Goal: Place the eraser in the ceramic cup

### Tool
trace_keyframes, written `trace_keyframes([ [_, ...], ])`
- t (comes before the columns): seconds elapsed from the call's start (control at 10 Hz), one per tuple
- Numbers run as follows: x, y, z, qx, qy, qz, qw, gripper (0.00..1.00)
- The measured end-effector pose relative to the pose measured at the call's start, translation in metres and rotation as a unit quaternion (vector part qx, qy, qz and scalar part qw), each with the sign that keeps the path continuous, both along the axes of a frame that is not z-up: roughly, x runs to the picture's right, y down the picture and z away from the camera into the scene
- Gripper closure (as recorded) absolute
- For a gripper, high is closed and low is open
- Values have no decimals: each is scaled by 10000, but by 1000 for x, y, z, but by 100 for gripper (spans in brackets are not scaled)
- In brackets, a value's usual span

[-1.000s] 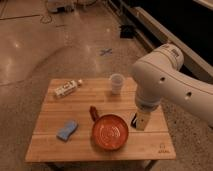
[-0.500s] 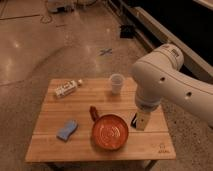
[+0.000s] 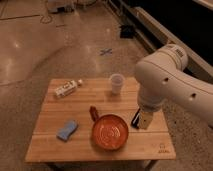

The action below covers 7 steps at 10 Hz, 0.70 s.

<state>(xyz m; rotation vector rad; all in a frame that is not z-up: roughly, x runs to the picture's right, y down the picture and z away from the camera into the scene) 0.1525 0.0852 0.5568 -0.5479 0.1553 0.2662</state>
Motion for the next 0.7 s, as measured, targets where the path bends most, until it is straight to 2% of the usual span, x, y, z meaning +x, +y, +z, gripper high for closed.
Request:
trace_keyframes([
  [0.2, -16, 2, 5, 88, -25, -92, 9999, 62],
  [0.4, -14, -4, 1, 159, 60, 28, 9999, 62],
  [0.5, -14, -6, -1, 128, 93, 58, 9999, 62],
  [0.7, -34, -11, -3, 152, 128, 81, 9998, 62],
])
